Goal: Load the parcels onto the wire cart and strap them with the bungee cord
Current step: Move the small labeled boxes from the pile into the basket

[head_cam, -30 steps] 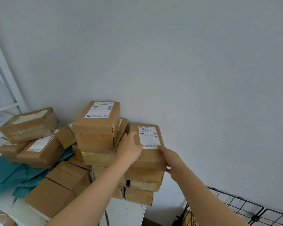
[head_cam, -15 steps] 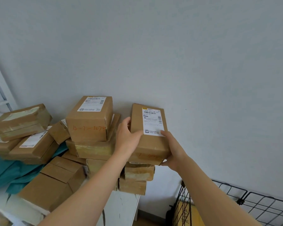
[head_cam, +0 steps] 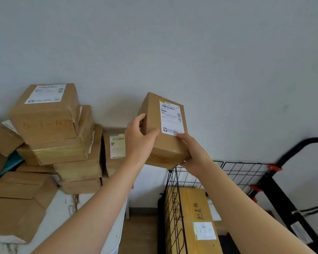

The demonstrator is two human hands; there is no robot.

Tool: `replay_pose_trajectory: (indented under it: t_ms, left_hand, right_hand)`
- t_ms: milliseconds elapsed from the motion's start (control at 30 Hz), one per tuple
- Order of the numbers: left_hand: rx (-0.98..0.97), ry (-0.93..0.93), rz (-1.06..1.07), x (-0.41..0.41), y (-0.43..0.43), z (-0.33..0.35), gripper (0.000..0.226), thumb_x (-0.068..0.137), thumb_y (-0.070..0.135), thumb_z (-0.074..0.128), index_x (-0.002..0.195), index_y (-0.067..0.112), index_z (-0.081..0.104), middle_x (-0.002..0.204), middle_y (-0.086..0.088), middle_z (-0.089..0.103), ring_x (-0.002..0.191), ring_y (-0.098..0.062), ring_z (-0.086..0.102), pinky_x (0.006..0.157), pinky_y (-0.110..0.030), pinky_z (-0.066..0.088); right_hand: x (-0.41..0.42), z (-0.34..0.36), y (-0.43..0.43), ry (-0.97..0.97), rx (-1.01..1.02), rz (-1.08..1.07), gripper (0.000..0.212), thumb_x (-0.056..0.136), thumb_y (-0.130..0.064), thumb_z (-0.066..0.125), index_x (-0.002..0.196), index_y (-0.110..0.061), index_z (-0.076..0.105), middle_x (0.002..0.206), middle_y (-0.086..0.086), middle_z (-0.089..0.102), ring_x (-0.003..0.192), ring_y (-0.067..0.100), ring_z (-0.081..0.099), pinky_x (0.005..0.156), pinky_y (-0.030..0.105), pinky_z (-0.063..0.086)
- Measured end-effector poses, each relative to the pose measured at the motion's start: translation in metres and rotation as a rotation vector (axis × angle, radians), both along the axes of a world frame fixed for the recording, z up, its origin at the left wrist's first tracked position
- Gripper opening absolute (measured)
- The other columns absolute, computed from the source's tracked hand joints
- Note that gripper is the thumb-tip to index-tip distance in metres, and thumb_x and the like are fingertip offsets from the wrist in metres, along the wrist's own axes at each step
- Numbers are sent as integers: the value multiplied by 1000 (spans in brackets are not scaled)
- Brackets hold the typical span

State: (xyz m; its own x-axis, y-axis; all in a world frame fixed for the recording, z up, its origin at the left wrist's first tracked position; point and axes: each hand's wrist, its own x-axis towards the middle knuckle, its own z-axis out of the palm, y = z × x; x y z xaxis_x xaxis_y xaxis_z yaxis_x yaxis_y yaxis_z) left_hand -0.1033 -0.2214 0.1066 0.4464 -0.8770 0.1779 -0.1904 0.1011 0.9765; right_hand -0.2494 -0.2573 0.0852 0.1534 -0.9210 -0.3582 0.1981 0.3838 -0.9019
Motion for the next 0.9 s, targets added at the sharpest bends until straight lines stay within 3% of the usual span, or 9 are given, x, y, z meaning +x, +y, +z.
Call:
replay_pose_trajectory:
  t_ms: [233,333,467,600,733,900]
  left_hand:
    - [45,16,-184,-63,10,-27,52,84,16,63,132,24,44,128,5,47,110,-6,45,72,-14,39]
    - [106,-7,-235,-88,7,-36,51,85,19,62,132,26,42,123,5,44,105,-8,46,72,-17,41]
    - [222,-67,-275,-123,-9,-53,54,85,24,64,134,24,40,117,3,40,102,-12,49,80,-28,49]
    - [364,-54,-325,-169,-30,-82,58,85,24,62,137,23,38,115,1,39,90,-10,51,59,-17,43]
    - [547,-55,-393,-230,-56,-119,49,84,32,60,129,26,44,124,-4,46,95,-15,58,78,-31,51]
    - [710,-38,-414,-323,-88,-169,58,83,31,62,136,25,40,133,-8,46,103,-20,57,84,-34,50]
  right_hand:
    - [-76,-22,24,127,17,-163,50,85,-28,64,131,-22,44,118,5,61,105,24,61,79,36,53]
    - [-106,-32,25,148,53,-194,50,84,-28,66,129,-21,44,117,6,62,103,25,63,73,35,54]
    - [-145,-52,15,203,115,-241,48,82,-34,66,125,-22,50,114,7,65,102,28,65,79,41,57]
    - [-197,-78,-2,286,160,-252,39,85,-35,63,120,-21,52,108,6,65,97,25,64,76,37,55]
    - [-269,-114,-23,328,178,-220,31,88,-34,60,114,-20,50,99,4,62,87,20,61,64,31,48]
    - [-362,-177,-48,304,323,-192,45,83,-36,64,121,-14,54,109,6,67,100,22,62,80,35,52]
